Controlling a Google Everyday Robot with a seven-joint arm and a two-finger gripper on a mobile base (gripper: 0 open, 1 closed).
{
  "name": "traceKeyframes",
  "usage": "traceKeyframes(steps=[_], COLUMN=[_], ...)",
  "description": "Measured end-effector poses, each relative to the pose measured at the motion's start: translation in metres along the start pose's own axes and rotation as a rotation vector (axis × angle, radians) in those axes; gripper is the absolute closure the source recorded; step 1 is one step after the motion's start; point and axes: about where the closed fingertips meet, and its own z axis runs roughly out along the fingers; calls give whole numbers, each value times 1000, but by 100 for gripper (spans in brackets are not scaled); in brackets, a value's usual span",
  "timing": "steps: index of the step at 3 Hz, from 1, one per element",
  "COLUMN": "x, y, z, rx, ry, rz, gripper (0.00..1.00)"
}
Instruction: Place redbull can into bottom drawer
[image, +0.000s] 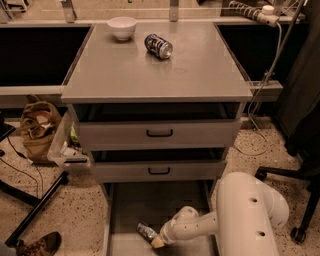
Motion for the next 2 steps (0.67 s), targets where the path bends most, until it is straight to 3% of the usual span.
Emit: traceKeyframes(steps=[2], x=[0], y=[0], z=[0], rx=[0], ry=[0], rz=[0], gripper=[34])
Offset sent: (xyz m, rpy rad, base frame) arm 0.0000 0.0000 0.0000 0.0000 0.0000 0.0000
